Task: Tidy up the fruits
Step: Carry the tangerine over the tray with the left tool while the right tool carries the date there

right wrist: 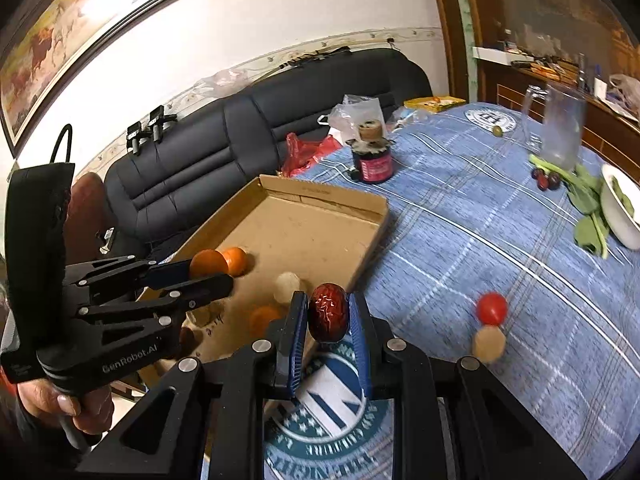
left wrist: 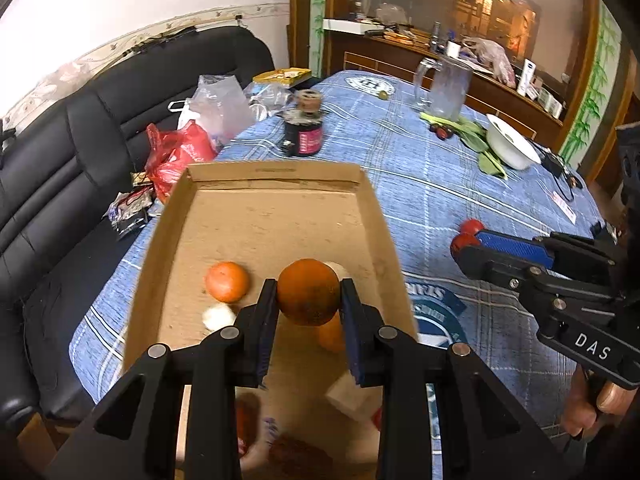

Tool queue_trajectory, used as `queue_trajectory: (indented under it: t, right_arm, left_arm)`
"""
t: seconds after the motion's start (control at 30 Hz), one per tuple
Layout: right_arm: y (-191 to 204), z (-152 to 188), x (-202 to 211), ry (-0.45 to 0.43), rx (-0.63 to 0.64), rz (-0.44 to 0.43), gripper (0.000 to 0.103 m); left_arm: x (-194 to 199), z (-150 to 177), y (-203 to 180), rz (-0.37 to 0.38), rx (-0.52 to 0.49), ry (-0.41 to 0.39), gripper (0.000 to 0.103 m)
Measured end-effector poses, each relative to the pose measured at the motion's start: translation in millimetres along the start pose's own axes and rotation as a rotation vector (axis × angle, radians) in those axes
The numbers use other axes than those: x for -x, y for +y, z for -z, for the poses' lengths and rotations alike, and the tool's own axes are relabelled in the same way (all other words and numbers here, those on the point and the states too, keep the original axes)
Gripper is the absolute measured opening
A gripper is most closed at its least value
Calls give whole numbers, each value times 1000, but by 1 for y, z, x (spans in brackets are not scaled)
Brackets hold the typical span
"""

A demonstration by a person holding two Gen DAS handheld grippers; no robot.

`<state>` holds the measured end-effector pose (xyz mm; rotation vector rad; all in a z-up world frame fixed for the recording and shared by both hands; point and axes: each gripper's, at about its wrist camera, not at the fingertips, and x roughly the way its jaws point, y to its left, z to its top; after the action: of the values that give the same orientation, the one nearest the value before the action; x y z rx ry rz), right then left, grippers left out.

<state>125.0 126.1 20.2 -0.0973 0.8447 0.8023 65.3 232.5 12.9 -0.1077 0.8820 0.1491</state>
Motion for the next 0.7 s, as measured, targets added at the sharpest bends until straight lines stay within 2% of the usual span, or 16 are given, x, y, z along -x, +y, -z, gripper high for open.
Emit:
queue_trajectory:
  t: [0.23, 0.7]
  right_arm:
    - [8, -19, -25, 6, 21, -24, 21]
    - [6, -47, -74, 45, 22, -47, 21]
  left_arm:
    - [-11, -20, 33, -25, 46, 2, 28]
    - [-49, -52, 54, -60, 52, 38, 28]
